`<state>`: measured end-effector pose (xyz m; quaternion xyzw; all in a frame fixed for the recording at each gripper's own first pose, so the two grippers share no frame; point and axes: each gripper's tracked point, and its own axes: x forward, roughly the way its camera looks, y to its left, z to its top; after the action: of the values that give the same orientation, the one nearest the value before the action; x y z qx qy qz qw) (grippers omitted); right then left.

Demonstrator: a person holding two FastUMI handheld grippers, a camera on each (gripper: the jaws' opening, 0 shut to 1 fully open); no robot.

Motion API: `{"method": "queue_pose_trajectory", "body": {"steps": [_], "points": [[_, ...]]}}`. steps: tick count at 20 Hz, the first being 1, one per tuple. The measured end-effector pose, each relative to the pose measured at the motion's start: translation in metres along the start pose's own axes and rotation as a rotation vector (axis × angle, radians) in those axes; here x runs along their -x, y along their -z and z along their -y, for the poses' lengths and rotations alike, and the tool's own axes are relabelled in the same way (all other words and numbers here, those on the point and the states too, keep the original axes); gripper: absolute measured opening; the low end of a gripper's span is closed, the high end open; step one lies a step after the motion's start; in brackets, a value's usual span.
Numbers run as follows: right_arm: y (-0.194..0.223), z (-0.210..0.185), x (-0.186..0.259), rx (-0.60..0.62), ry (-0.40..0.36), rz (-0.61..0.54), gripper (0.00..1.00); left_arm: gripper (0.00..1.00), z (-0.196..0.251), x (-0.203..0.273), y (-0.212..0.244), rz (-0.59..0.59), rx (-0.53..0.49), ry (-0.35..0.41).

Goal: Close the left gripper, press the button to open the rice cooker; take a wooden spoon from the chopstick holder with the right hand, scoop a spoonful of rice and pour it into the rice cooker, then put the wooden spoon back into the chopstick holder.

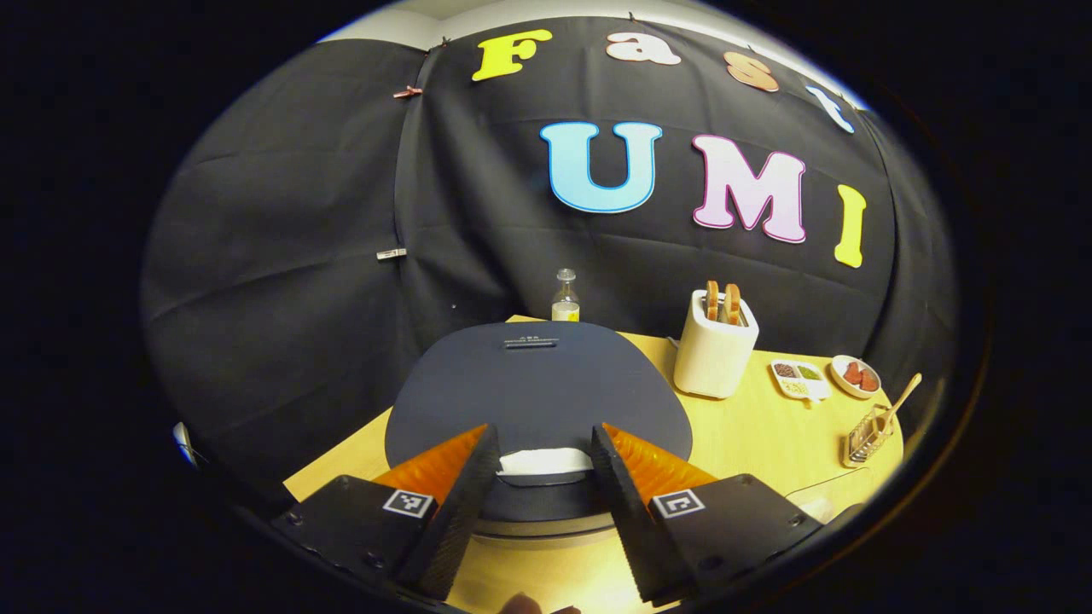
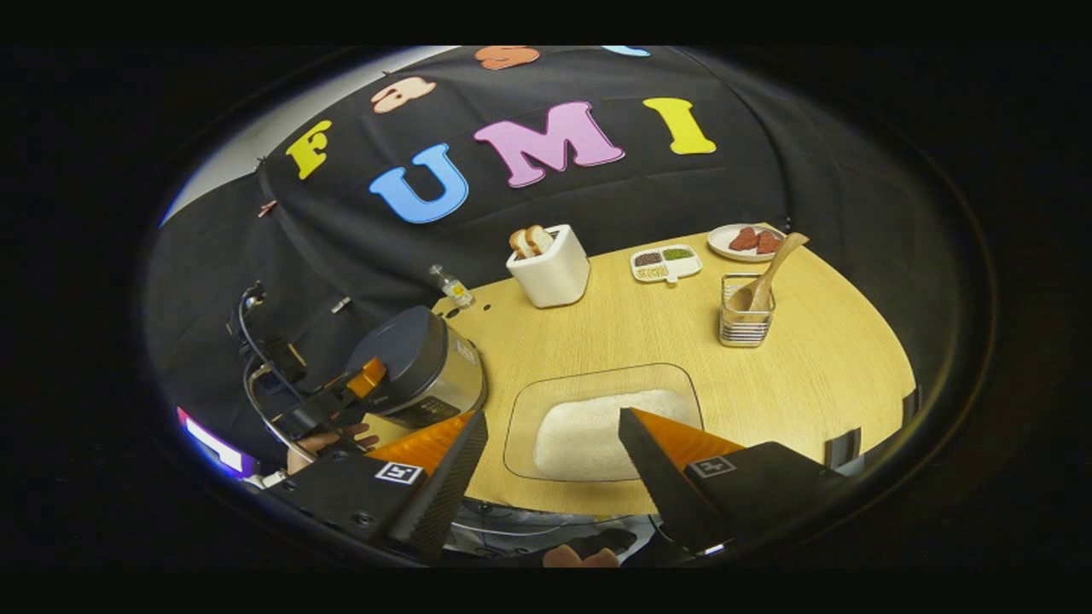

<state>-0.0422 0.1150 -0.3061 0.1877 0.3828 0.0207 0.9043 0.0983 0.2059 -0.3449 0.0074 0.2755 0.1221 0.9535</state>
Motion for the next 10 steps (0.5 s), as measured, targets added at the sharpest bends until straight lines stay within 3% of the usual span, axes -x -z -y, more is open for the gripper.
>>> {"method": "queue_pose_trajectory", "body": {"steps": [2, 6, 10], "points": [[-0.010, 0.004, 0.003, -0.017, 0.006, 0.029, 0.96, 0.83, 0.012, 0.017, -0.007, 0.014, 0.018, 0.058], [-0.035, 0.012, 0.009, -0.034, 0.029, 0.103, 0.96, 0.86, 0.045, 0.060, -0.028, 0.085, -0.067, 0.154], [-0.068, 0.029, 0.019, -0.035, 0.070, 0.209, 0.96, 0.87, 0.087, 0.107, -0.047, 0.141, -0.072, 0.267]]}}
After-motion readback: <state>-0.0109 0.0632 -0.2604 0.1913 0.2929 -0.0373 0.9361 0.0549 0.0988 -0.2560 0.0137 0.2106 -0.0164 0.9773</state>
